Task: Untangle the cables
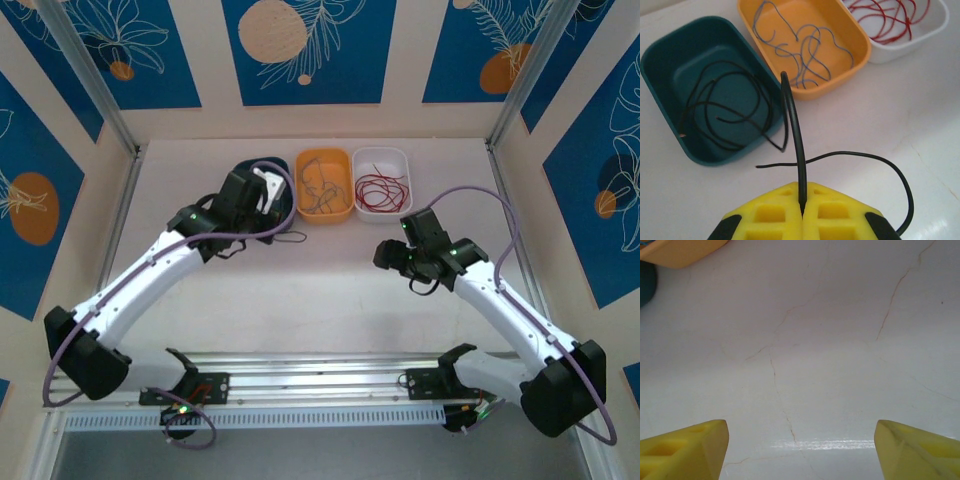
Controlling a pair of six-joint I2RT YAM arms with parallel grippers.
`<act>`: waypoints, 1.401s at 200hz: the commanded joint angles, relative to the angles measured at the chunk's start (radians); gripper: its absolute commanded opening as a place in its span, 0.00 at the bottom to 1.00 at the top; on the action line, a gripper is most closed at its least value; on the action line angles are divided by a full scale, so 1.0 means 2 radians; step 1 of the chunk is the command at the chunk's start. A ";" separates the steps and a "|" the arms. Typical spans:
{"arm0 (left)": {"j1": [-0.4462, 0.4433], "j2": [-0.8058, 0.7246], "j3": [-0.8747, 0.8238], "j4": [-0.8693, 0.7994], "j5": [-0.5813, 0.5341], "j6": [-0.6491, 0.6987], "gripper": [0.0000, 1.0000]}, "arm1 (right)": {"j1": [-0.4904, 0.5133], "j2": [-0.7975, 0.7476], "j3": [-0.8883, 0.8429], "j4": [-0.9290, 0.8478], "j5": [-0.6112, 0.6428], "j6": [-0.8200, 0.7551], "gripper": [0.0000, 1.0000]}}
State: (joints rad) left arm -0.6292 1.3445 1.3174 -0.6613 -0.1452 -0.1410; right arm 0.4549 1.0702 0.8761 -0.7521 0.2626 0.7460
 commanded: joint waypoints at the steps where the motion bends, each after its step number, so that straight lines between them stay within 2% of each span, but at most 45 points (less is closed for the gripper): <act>1: 0.032 0.029 0.028 0.049 0.046 0.042 0.00 | -0.005 -0.020 -0.010 -0.018 0.011 0.010 0.77; 56: 0.109 0.105 0.055 0.114 0.131 0.065 0.00 | -0.010 -0.035 -0.012 -0.025 0.014 0.014 0.78; 105: 0.148 0.168 0.061 0.161 0.189 0.082 0.00 | -0.013 -0.029 -0.011 -0.021 0.011 0.016 0.78; 225: 0.209 0.281 0.097 0.138 0.240 0.172 0.00 | -0.015 -0.027 -0.014 -0.024 0.010 0.019 0.78; 280: 0.211 0.324 0.136 0.097 0.245 0.199 0.00 | -0.015 -0.018 -0.011 -0.020 0.005 0.024 0.77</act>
State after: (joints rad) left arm -0.2142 1.9553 1.5360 -0.4049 0.3058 0.2070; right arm 0.4294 1.0298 0.8551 -0.7792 0.2810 0.7719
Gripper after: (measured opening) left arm 0.044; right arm 0.773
